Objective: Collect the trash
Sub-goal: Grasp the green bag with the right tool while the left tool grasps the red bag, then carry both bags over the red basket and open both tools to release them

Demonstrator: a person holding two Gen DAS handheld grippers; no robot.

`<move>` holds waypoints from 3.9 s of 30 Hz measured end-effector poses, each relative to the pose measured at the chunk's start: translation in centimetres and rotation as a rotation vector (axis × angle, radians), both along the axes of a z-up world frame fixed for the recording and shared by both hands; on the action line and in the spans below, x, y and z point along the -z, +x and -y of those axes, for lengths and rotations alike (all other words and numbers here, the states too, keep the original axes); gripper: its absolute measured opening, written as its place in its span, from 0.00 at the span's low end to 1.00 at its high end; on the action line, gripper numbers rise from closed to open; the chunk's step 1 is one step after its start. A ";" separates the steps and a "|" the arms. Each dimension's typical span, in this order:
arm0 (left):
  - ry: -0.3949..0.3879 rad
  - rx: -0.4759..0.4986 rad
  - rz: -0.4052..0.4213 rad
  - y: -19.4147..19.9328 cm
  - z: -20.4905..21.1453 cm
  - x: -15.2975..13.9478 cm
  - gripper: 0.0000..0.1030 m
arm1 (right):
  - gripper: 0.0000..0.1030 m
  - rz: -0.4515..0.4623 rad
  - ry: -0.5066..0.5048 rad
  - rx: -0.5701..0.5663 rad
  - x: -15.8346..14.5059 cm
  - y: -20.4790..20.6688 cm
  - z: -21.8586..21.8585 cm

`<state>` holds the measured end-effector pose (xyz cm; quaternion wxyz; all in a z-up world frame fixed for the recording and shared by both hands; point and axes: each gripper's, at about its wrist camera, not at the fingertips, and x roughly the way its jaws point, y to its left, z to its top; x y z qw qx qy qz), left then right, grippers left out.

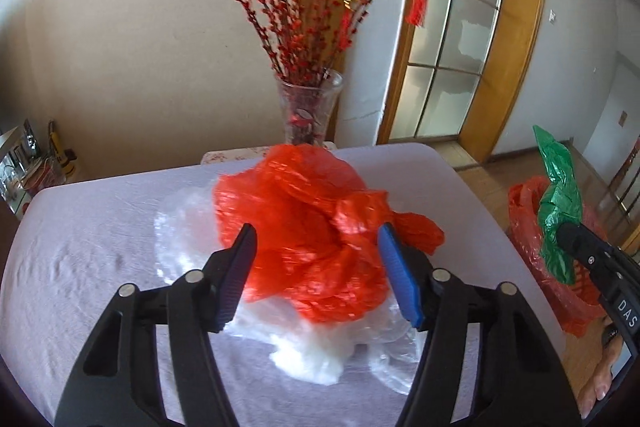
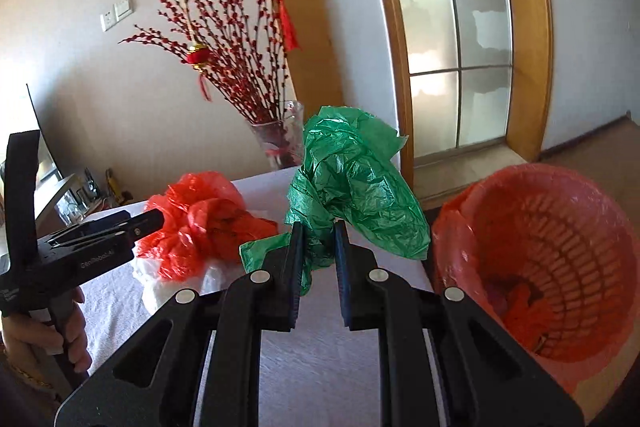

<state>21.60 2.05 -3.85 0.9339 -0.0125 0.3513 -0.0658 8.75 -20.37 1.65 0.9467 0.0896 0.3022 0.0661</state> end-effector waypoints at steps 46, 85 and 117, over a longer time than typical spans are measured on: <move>-0.051 0.085 0.095 -1.2 5.8 -2.7 0.25 | 0.15 0.011 0.077 0.102 -0.4 -3.9 6.8; -0.125 0.386 0.037 -3.0 21.7 -0.9 0.25 | 0.15 0.087 0.081 0.364 -2.5 -7.4 18.4; -0.112 0.336 -0.065 -2.4 21.2 3.8 0.56 | 0.34 0.002 0.099 0.407 0.2 -5.9 20.4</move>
